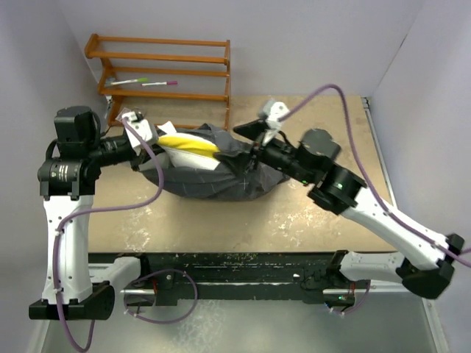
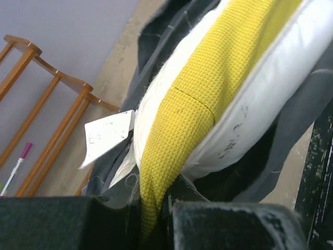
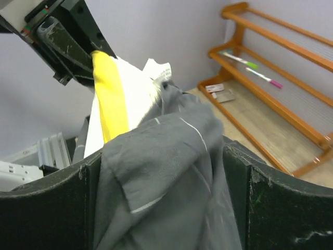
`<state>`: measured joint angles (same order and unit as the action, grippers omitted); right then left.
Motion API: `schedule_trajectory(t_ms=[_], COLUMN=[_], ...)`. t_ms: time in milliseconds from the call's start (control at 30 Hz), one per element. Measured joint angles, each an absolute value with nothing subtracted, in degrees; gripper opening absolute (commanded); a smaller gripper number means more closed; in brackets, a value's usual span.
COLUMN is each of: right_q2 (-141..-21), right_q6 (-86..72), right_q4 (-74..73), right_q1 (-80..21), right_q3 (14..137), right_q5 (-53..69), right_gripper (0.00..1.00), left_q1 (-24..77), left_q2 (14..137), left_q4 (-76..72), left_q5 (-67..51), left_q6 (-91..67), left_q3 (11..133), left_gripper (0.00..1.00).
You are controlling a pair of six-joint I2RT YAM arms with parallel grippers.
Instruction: Remove the pillowcase from the pillow
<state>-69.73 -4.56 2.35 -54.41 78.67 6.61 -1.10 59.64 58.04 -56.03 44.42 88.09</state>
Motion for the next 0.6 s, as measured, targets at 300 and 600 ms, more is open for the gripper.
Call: schedule_trajectory(t_ms=[300, 600], right_q2=[-51.00, -48.62], right_q6=[-12.36, -13.30], right_q4=[4.29, 3.73], right_q1=[-52.42, -52.21], right_q3=[65.36, 62.65], right_q5=[2.00, 2.33], right_gripper=[0.81, 0.49], left_q1=[-1.17, -1.48], left_q2=[64.84, 64.93], left_q4=[53.17, 53.01], left_q5=[-54.11, -53.04], left_q6=[32.14, 29.52], left_q3=[96.44, 100.75], left_gripper=[0.00, 0.00])
